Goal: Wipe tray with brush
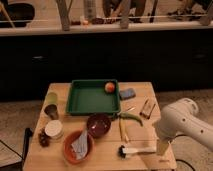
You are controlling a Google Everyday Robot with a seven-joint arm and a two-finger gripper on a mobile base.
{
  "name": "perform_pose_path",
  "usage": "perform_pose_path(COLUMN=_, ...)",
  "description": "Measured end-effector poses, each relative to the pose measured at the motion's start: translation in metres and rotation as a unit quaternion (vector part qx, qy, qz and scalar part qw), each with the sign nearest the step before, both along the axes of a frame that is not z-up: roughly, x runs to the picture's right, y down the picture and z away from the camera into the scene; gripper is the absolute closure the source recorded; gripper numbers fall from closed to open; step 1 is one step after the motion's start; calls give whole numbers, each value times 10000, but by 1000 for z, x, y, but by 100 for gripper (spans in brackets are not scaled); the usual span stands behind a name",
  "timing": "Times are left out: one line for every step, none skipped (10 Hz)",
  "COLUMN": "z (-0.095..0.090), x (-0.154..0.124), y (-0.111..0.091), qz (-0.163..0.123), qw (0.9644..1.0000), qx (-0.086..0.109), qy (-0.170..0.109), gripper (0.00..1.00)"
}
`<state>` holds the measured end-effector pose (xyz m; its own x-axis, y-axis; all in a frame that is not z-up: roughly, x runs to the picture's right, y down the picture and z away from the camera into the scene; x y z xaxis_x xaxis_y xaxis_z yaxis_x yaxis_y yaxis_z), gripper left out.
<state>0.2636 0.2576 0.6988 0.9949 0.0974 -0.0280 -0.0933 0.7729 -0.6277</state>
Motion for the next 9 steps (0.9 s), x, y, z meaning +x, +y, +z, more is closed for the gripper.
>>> perform_pose_path(z=0, x=-3, y=3, qz=-17, qw=10000, qx=-15, qy=-30, gripper=20)
perform_pose_path(z=1, x=-8, y=9, qz=-34, qw=10000, qx=-38, qy=-71, gripper=20)
perform_pose_path(z=3, x=-10, y=15, qz=-72, qw=9999, qx=-54, qy=-98, gripper=20)
perform_pose_path(z=5, x=-12, y=21, qz=-99, qw=9999, qx=-65, qy=-122, gripper=20)
perform_pose_path(z=6, x=-13, y=24, qz=-136, qw=9998, qx=-67, qy=-142, gripper=20)
perform_pose_path(z=8, x=-16, y=28, qz=-159, qw=9997, qx=-89, qy=-182, gripper=20)
perform_pose_path(z=10, x=-19, y=31, qz=-181, qw=9996, qx=-101, qy=-214, gripper=20)
perform_pose_path(z=13, x=-20, y=35, qz=-180, qw=9995, qx=-118, qy=-239, gripper=20)
perform_pose_path(z=17, x=-19, y=40, qz=-180, qw=9994, qx=-126, qy=-261, gripper=20)
